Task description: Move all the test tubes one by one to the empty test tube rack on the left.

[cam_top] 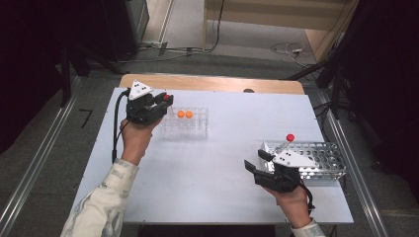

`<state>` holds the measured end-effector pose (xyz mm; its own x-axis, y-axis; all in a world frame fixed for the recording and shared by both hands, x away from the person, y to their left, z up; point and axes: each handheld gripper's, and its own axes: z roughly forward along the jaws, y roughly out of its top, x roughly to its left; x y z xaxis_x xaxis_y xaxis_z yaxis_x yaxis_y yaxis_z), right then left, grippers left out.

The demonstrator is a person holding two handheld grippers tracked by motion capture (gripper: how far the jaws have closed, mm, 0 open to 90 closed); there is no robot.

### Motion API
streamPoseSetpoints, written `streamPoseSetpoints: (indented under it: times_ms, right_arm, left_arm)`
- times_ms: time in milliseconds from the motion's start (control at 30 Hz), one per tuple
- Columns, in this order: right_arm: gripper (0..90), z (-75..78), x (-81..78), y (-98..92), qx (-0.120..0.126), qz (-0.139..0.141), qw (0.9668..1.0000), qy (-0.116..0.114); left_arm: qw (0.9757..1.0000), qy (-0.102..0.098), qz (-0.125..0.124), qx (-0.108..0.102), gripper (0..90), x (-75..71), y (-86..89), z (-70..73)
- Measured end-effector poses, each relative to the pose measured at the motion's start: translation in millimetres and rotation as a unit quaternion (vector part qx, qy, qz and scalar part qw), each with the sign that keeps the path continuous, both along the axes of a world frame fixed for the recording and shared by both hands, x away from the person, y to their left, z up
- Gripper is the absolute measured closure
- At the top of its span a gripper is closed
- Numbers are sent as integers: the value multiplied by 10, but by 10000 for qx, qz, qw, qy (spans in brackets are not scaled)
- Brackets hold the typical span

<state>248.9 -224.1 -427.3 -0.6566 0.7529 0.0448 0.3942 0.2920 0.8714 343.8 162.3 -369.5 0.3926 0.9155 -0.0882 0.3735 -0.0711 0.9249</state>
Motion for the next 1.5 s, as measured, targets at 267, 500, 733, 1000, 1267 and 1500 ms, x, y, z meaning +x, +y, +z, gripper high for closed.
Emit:
streamPoseSetpoints:
  times_ms: [267,500,733,1000,1267,1500]
  right_arm:
    - [371,-7,6,-9,-5,-10,10000,11]
    - [373,-19,8,-7,-24,-20,10000,15]
    - [375,-26,8,3,-39,-10,10000,26]
    - [374,-40,14,6,-44,-5,10000,43]
    - [372,-34,8,-4,-30,-11,10000,36]
    - [331,-14,12,-81,4,-106,9999,19]
  left_arm:
    - [9998,25,21,172,699,52,-73,-102]
    - [9997,70,40,247,698,48,-98,-261]
    - [9997,137,59,194,696,51,-88,-406]
    - [9998,127,55,135,682,59,-92,-435]
    - [9999,107,24,48,643,35,-99,-414]
    - [10000,3,40,-67,516,-68,-116,-371]
